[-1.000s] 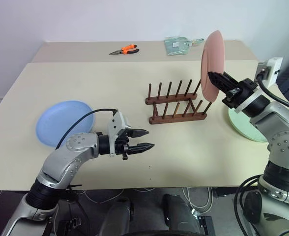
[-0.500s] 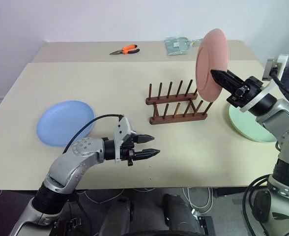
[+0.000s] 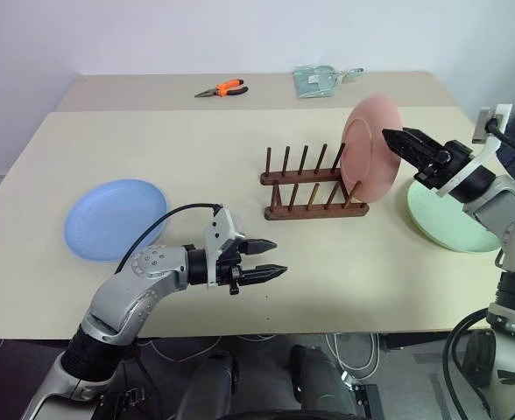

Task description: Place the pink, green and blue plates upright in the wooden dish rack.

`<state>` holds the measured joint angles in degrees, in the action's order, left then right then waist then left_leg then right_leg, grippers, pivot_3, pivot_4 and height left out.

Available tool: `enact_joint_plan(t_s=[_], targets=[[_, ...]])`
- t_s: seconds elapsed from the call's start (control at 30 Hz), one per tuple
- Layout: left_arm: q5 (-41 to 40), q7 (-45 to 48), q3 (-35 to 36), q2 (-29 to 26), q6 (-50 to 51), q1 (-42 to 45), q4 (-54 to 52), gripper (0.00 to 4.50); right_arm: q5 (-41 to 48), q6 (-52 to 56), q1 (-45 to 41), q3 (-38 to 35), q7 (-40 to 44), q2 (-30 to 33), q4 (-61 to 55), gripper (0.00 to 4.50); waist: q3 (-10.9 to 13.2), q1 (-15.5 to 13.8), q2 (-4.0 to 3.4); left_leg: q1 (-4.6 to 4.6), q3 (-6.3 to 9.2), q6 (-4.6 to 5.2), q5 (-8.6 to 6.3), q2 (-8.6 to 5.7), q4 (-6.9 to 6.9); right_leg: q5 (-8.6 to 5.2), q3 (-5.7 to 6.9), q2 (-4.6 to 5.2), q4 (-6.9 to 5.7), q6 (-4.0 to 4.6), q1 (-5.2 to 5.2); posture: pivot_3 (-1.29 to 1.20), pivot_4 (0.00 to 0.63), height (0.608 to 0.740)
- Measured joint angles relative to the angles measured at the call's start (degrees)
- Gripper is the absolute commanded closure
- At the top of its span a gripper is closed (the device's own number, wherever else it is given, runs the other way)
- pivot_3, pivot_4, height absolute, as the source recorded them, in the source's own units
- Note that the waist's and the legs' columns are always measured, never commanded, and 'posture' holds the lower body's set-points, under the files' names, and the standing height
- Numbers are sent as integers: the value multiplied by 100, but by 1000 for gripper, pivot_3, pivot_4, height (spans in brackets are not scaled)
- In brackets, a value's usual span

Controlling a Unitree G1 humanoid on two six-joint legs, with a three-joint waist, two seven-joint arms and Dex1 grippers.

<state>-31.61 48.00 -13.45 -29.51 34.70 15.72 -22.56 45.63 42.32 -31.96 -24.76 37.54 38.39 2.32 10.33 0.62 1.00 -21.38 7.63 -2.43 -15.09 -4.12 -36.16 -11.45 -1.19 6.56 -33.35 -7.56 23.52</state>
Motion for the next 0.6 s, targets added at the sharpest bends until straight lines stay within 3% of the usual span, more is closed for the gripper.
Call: enact_joint_plan(t_s=[0.1,0.17,0.2,0.33,0.47,0.57,0.6], targets=[[9,17,1,4,-1,-3,3,1915,-155,-164,264,-291,-184,330,-365,1087,0,-44,-1,-4,4,1,0,-1,1,-3,1,1,2,-4,0,0,150,740],[45,37,6,-9,-3,-2,27,1915,-238,-182,722,-596,-221,620,-648,232,0,-101,0,-3,2,5,-3,-1,1,-5,1,2,5,-6,-3,0,150,740],[69,44,3,-27,-6,4,53,1915,-280,-184,992,-705,-220,695,-772,47,0,-115,1,-1,1,5,-3,-1,0,-7,1,2,6,-1,-5,0,150,740],[122,136,-13,-20,-24,49,181,1915,-769,-359,2276,-635,-106,801,-1247,47,-3,-129,-7,0,-6,6,-4,-2,-4,-10,-1,6,7,2,-8,0,150,740],[228,278,-83,-9,-53,137,297,1915,-2248,-1223,3160,479,-95,1183,-1195,47,-7,-77,-12,7,-19,6,-4,0,-5,-22,-3,8,4,-17,-8,0,150,740],[293,323,-139,62,-77,266,386,1915,-3389,-1949,3070,1373,-402,1218,-462,47,-7,-58,-13,6,-19,5,-3,-1,-6,-21,-3,9,4,-15,-7,0,150,740],[303,326,-131,75,-85,279,399,1915,-3633,-2226,2967,1532,-508,1209,-195,271,-8,-52,-17,5,-20,5,-3,-1,-6,-21,-4,11,4,-14,-6,0,150,740]])
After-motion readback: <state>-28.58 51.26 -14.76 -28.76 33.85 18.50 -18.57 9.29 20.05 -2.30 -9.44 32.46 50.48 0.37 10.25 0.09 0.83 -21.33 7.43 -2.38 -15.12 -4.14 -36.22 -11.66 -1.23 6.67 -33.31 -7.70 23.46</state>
